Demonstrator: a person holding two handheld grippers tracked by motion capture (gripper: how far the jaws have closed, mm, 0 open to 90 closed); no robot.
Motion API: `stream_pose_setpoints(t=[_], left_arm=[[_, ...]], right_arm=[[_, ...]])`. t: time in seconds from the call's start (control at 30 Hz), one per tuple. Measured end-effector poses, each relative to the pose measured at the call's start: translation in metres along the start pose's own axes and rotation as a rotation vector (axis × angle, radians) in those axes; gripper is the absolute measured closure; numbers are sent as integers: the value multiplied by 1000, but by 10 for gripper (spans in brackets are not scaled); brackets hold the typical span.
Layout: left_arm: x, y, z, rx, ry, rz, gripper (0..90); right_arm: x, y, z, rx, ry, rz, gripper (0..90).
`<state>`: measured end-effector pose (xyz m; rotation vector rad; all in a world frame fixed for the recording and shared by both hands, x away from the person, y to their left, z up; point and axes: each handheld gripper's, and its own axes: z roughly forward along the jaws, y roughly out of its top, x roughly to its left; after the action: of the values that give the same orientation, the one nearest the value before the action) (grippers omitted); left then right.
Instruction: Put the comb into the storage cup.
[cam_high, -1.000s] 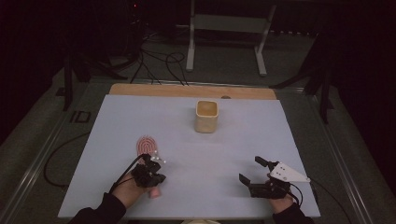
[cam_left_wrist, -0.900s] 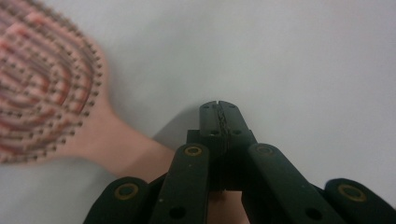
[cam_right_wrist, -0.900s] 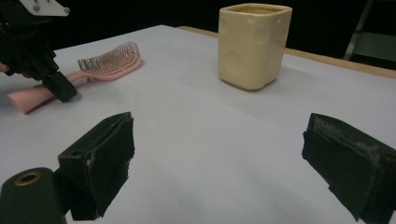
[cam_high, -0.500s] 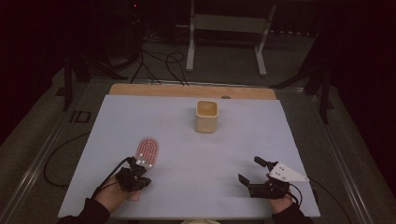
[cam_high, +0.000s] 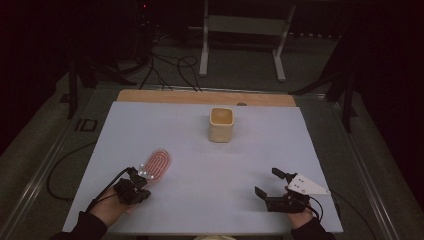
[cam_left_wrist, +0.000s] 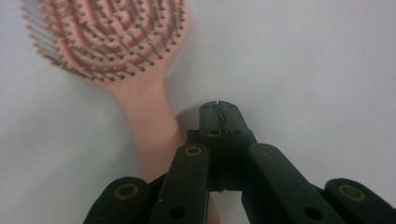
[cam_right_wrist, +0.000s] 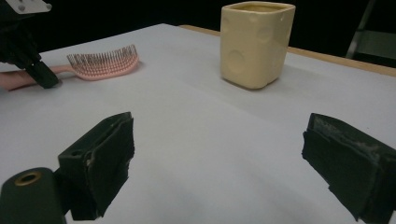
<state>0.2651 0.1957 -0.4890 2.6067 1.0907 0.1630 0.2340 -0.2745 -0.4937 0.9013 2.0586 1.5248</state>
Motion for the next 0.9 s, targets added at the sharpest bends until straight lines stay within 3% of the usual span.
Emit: stream_pose_setpoints(t=[0.27, 0.57, 0.9], left_arm=[[14, -9, -5, 17, 31, -30, 900], [21, -10, -27, -23, 53, -41, 900], [26, -3, -43, -26, 54, -24, 720]], right_arm=[[0, 0, 0, -2, -3, -1, 90], [1, 0, 1, 6, -1, 5, 90], [1, 0, 1, 4, -3, 1, 90]])
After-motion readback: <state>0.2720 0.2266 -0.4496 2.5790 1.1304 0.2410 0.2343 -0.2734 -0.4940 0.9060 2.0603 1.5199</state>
